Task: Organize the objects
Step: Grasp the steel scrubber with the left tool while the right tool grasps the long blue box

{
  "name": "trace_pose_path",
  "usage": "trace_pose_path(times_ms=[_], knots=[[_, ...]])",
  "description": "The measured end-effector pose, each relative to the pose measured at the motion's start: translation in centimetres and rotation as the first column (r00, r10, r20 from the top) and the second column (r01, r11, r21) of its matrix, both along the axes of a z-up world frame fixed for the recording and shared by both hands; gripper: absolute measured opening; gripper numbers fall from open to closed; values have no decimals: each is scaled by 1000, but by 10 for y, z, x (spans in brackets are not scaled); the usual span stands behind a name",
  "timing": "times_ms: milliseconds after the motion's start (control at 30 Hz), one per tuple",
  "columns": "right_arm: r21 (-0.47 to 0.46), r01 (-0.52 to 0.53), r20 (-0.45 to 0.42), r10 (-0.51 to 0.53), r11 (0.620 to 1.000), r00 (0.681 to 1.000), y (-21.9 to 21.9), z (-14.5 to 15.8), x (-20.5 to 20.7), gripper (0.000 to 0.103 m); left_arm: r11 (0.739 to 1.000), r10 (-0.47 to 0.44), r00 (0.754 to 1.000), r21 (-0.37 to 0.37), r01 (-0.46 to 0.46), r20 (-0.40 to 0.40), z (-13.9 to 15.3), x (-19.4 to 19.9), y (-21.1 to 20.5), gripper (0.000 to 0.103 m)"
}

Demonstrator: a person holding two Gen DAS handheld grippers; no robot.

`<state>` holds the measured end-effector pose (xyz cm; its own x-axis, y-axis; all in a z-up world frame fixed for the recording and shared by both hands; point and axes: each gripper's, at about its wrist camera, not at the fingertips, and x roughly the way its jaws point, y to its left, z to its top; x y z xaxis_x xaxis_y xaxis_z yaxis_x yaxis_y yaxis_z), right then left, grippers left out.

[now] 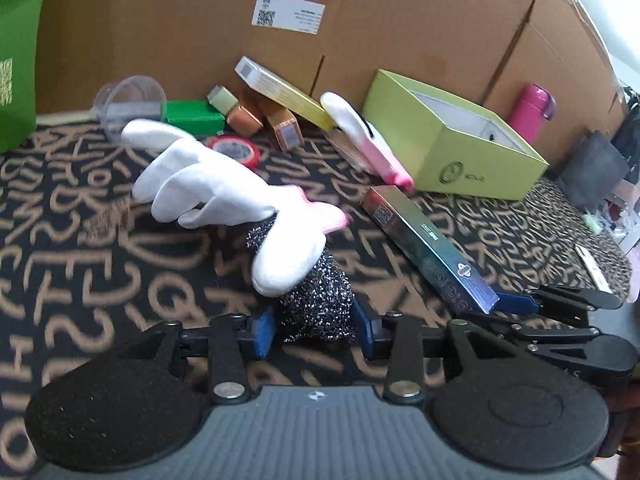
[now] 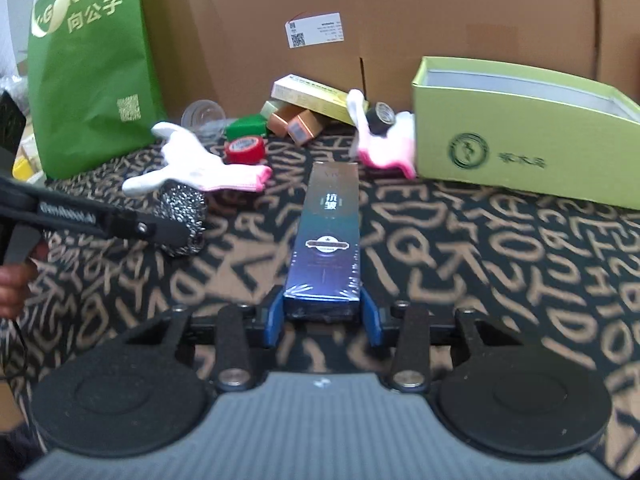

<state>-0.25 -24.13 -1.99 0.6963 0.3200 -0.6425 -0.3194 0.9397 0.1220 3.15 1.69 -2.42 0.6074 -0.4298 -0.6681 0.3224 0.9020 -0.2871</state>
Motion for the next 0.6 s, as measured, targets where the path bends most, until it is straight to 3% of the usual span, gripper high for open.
trace_pose_path(times_ms=[100,167,300,367,400,433,600], knots=[[-16,26,14,-25,1000,1000,-4,3,-7,45,999,25,1000,47,-26,17,-1,-2,-5,66],[2,43,24,-43,999,999,-7,5,-5,54,995,46,998,85,-49,38,-1,0,-9,66],[1,52,54,-52,999,997,-3,5,-3,56,996,70,996,52,-72,47,1,12,-12,70],[0,51,52,-51,999,997,1,4,1,56,997,65,996,46,-68,64,0,20,-15,67],[1,47,52,-47,999,998,1,3,2,56,997,50,997,58,-54,64,0,26,-18,50],[2,44,52,-44,999,998,3,3,3,56,997,34,998,71,-39,58,0,32,-20,40],[14,43,60,-44,999,997,8,6,10,56,998,60,997,2,-60,39,6,55,-14,40]])
